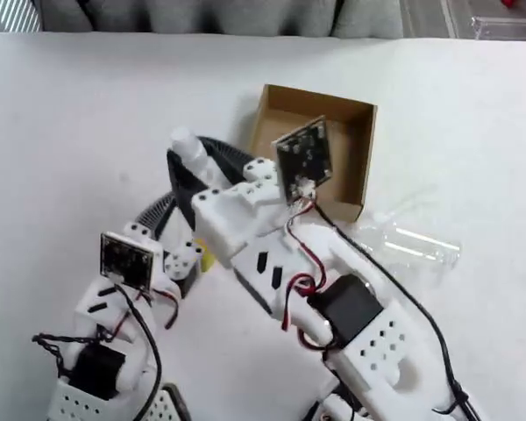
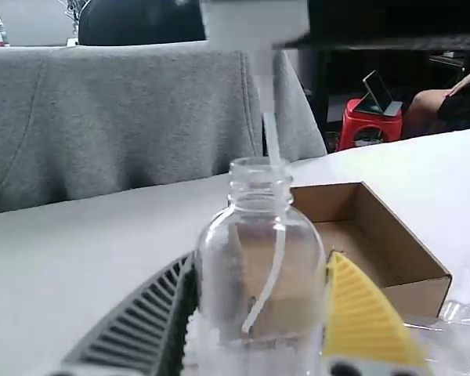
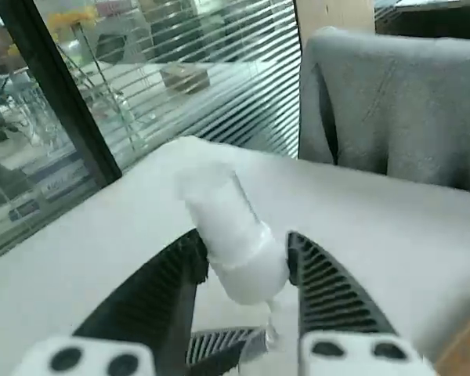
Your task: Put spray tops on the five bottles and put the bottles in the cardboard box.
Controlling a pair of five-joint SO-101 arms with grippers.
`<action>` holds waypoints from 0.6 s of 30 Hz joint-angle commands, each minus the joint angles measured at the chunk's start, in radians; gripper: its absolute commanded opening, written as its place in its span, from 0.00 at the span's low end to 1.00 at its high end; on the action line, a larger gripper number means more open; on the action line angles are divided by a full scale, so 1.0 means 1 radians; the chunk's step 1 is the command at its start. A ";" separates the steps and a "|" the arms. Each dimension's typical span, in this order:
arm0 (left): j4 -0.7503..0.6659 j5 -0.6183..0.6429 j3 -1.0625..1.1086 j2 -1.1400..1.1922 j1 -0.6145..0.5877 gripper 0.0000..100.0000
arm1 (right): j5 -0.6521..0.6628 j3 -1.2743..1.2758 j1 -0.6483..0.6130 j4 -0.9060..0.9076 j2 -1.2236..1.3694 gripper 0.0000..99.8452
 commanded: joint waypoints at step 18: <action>-0.032 -0.002 -0.005 -0.010 -0.051 0.17 | 0.031 -0.384 0.140 0.323 0.012 0.05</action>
